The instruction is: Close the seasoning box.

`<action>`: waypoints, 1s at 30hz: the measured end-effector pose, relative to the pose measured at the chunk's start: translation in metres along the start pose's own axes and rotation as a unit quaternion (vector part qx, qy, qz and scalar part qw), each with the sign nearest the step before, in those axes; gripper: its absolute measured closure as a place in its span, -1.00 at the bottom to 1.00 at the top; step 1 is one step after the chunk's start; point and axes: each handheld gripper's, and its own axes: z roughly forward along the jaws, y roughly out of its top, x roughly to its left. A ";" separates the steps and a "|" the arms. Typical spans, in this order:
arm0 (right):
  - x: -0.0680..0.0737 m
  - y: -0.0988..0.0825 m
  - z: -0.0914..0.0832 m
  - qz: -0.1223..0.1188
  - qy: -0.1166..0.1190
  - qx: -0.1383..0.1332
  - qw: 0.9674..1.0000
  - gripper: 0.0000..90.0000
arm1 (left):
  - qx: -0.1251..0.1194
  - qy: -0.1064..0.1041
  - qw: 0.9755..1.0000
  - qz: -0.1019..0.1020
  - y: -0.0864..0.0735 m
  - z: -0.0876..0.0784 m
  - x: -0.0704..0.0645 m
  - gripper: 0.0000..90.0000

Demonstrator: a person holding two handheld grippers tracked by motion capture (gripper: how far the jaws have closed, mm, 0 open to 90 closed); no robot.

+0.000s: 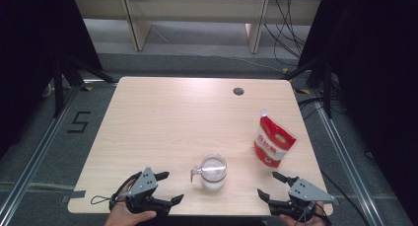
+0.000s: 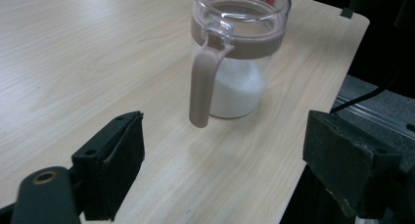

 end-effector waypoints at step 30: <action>0.007 -0.013 -0.003 -0.014 0.002 0.041 0.999 -0.61 | 0.027 0.003 1.000 -0.012 -0.020 -0.002 0.006 -0.66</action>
